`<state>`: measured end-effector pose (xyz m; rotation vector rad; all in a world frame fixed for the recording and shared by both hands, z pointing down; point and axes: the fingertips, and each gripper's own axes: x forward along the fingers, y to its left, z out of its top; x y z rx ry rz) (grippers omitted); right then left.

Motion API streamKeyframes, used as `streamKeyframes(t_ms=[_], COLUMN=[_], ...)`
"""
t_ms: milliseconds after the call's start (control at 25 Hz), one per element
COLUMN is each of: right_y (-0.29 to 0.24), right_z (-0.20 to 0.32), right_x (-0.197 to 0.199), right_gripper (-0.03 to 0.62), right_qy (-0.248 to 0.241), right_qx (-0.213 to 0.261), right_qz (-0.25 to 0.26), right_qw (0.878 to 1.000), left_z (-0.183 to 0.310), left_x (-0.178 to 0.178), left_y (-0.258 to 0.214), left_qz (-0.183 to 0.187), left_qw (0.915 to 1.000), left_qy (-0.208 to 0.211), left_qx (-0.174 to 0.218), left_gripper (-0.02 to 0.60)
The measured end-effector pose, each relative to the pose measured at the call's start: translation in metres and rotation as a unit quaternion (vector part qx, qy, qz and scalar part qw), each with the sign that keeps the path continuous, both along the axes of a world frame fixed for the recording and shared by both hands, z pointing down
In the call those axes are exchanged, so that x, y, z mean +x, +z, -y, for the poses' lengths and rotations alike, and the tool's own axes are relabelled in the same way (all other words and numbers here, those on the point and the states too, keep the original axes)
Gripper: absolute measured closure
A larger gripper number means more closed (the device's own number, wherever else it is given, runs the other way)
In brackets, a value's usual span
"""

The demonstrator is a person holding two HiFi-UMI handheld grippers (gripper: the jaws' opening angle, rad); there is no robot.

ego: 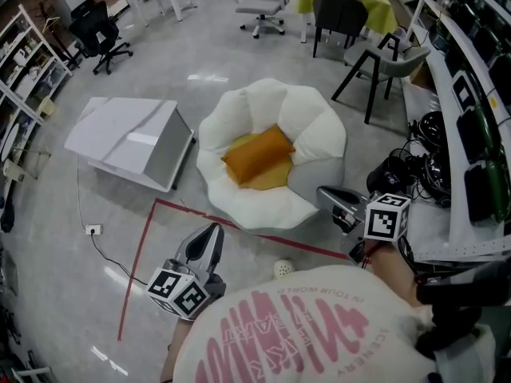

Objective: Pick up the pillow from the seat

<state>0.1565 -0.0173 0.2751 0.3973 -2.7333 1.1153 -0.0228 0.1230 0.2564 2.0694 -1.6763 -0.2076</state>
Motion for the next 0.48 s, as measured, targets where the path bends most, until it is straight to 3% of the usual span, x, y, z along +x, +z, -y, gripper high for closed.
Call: streamKeyframes(t_ms=[480], right_y=[0.015], right_z=[0.035], right_x=[-0.013], right_gripper=[0.589], right_qy=[-0.018], right_qx=[-0.011], right_qz=[-0.001], right_qw=[1.0], left_z=[0.026], left_x=[-0.008], left_y=[0.004], left_qz=[0.006], left_qw=[0.9996], left_qy=[-0.025], left_qx=[-0.014], left_gripper=[0.569])
